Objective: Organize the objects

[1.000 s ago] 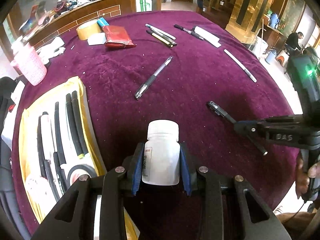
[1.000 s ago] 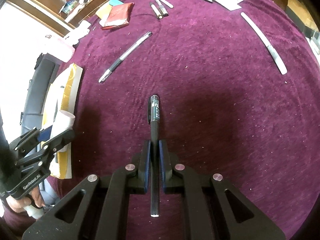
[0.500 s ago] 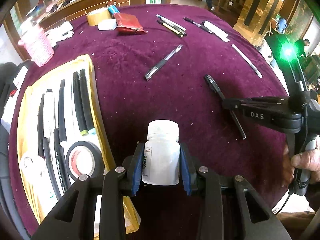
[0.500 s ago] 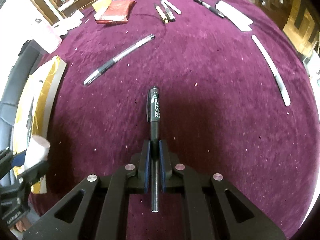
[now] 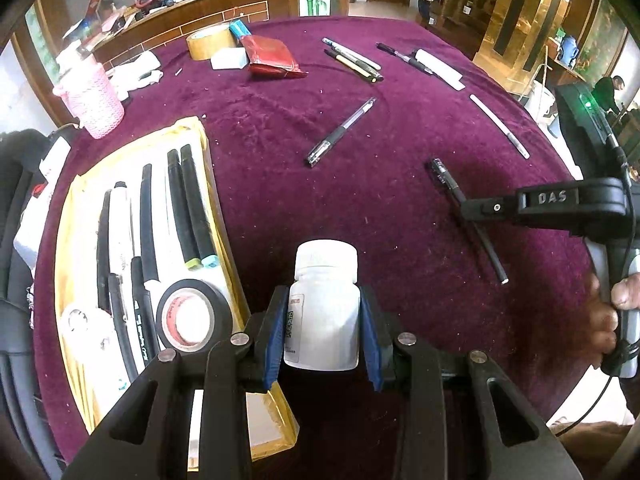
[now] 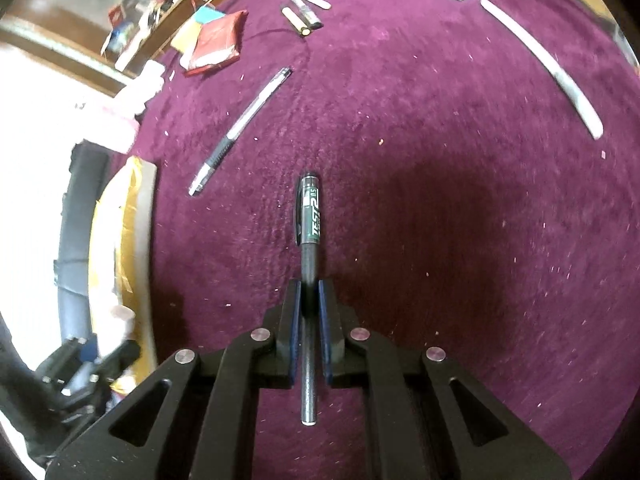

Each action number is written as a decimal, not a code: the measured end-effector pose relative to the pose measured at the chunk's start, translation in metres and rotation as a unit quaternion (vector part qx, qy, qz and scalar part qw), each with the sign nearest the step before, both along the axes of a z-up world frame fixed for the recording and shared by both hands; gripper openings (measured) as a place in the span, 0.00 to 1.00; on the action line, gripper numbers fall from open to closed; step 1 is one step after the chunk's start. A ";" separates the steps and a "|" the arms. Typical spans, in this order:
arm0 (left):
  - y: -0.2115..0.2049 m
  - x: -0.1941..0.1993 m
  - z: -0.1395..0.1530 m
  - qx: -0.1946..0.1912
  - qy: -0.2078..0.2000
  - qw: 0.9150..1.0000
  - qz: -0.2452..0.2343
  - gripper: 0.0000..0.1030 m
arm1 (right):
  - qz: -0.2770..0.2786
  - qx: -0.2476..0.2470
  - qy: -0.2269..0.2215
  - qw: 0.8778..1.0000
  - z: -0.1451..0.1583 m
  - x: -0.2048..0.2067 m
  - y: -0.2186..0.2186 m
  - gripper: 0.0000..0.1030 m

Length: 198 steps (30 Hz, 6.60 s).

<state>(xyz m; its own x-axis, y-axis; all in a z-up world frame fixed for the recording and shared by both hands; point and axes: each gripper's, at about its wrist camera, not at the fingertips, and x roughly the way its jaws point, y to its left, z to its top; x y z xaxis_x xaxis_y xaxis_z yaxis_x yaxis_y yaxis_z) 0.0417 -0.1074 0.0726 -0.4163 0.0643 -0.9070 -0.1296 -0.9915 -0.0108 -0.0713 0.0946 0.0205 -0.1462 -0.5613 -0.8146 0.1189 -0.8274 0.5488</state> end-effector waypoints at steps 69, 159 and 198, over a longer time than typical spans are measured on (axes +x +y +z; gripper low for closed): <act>-0.188 0.054 -0.024 0.059 -0.017 0.986 0.156 0.28 | 0.188 -0.055 -0.013 0.980 0.031 0.078 -0.241 0.07; -0.150 0.038 -0.028 -0.023 0.006 0.977 0.211 0.34 | 0.179 0.030 0.030 0.983 0.043 0.065 -0.204 0.08; -0.055 0.166 0.162 -0.120 0.349 0.842 0.393 0.99 | 0.277 0.018 0.254 0.926 0.120 0.127 -0.138 0.28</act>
<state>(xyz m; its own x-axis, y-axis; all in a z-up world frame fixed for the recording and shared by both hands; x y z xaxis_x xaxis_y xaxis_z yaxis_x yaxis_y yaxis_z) 0.2075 -0.1620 0.2347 -0.6818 -0.6306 -0.3709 0.6764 -0.7365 0.0088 0.0553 -0.0430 0.1400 -0.2142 -0.6386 -0.7391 0.7664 -0.5791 0.2782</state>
